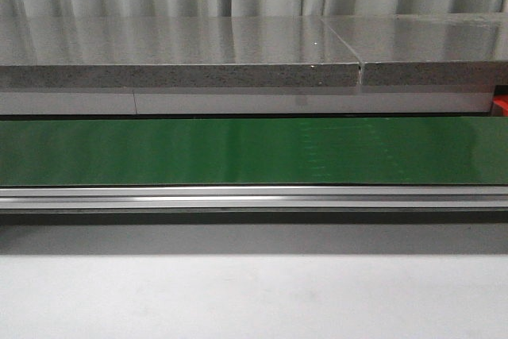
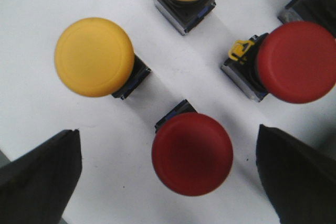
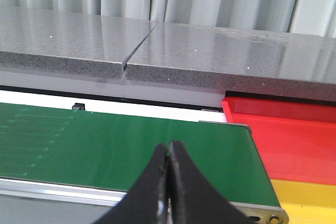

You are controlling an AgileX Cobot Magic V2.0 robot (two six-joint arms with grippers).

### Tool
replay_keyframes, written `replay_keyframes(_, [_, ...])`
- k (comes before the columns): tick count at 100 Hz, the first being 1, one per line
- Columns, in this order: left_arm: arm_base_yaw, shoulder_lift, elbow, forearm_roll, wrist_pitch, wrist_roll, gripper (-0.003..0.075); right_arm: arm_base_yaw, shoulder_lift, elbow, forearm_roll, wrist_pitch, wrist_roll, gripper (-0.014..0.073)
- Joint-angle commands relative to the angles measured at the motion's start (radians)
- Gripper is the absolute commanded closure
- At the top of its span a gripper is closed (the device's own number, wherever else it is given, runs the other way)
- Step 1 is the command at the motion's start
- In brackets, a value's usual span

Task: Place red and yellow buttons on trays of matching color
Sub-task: 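Grasp the red button with the left gripper and set it on the belt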

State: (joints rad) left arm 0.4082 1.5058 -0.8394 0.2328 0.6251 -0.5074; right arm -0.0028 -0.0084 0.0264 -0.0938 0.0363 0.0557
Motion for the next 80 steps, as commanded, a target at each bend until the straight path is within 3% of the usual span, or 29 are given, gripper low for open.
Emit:
replay_keyframes(1, [0.004,-0.003,-0.034,0.005,-0.039,-0.004,0.0083,-0.001,-0.016,-0.01,-0.004,-0.079,-0.001,0.0713])
replay_keyframes(27, [0.004,0.033,-0.034,0.005,-0.04,-0.004,0.0108,-0.001,-0.016,-0.01,-0.004,-0.079,-0.001,0.0713])
replay_keyframes(34, [0.004,0.033,-0.034,0.003,-0.04,-0.004,0.0181,-0.001,-0.016,-0.01,-0.004,-0.079,-0.001,0.0713])
replay_keyframes(58, [-0.007,0.031,-0.034,0.002,-0.008,-0.004,0.0575,-0.001,-0.016,-0.01,-0.004,-0.079,-0.001,0.0713])
replay_keyframes(68, [-0.027,0.001,-0.034,0.002,0.006,-0.004,0.0673,-0.001,-0.016,-0.01,-0.004,-0.079,-0.001,0.0713])
replay_keyframes(80, [-0.063,-0.074,-0.034,0.007,0.006,-0.004,0.0722,-0.001,-0.016,-0.01,-0.004,-0.079,-0.001,0.0713])
